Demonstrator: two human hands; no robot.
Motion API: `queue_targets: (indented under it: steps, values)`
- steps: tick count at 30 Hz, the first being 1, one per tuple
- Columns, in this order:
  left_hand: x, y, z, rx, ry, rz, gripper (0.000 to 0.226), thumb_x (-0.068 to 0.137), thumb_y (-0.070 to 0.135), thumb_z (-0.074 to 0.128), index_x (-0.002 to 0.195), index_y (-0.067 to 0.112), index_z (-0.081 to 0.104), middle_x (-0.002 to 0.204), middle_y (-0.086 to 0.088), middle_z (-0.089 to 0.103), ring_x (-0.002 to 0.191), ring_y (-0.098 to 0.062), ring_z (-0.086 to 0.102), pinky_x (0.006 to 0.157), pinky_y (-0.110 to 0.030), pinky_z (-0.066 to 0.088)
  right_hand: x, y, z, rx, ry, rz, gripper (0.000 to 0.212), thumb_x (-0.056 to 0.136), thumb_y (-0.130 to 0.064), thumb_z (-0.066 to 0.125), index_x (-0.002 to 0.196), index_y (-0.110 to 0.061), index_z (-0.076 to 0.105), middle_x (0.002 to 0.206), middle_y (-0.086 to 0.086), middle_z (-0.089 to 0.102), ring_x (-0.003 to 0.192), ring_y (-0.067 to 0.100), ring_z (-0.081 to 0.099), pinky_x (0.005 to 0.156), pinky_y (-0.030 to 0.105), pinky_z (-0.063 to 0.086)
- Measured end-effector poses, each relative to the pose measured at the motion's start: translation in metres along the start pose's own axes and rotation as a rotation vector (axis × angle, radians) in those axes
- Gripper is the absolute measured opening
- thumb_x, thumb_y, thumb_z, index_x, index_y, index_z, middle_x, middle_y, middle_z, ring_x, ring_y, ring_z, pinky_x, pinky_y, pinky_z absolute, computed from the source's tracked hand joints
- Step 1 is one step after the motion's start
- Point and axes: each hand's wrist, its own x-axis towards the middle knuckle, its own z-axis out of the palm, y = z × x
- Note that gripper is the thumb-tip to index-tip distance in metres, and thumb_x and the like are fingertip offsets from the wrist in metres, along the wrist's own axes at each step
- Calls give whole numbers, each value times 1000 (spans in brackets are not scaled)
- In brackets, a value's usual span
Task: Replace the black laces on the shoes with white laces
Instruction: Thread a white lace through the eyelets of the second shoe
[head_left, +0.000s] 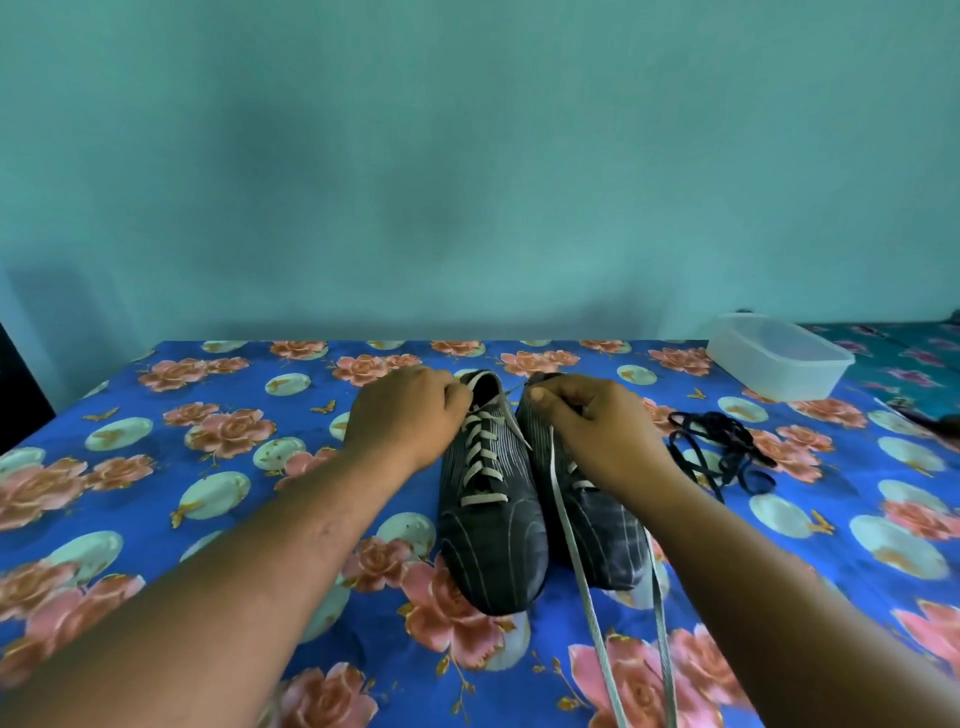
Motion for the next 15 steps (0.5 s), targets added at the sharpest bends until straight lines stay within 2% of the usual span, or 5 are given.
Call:
queue_targets:
  steps: [3, 6, 8, 12, 15]
  values:
    - [-29, 19, -6, -155, 106, 4, 43, 100, 33, 47, 62, 13, 47, 56, -2, 46, 54, -25, 45, 49, -36, 31, -31, 12, -17, -163, 69, 38, 30, 95, -53, 60, 106, -30, 75, 98, -8, 71, 81, 3, 58, 72, 23, 47]
    - [-75, 43, -13, -213, 176, 66, 48, 101, 39, 53, 62, 12, 47, 52, 1, 41, 49, -20, 44, 47, -35, 29, -75, 18, -29, -402, 13, 217, 79, 79, -86, 37, 126, -29, 63, 119, 1, 64, 114, 24, 58, 93, 43, 49]
    - [-109, 59, -14, -213, 174, 82, 49, 100, 43, 54, 61, 14, 44, 49, 3, 36, 47, -20, 42, 46, -35, 26, -109, 16, -31, -540, -41, 341, 91, 73, -93, 28, 127, -26, 60, 120, 2, 63, 119, 28, 56, 96, 45, 48]
    - [-168, 94, -2, -106, 20, 92, 40, 95, 54, 47, 78, 20, 62, 62, 4, 60, 61, -20, 61, 51, -34, 43, -158, 14, -29, -690, -158, 423, 76, 75, -93, 39, 106, -28, 64, 108, -6, 68, 113, 22, 61, 92, 39, 49]
    - [-191, 110, 13, -49, -160, 44, 40, 96, 59, 47, 102, 24, 66, 85, 3, 71, 81, -18, 68, 65, -33, 53, -174, 19, -23, -689, -120, 416, 47, 88, -70, 56, 106, -29, 66, 106, -7, 70, 110, 20, 63, 85, 33, 49]
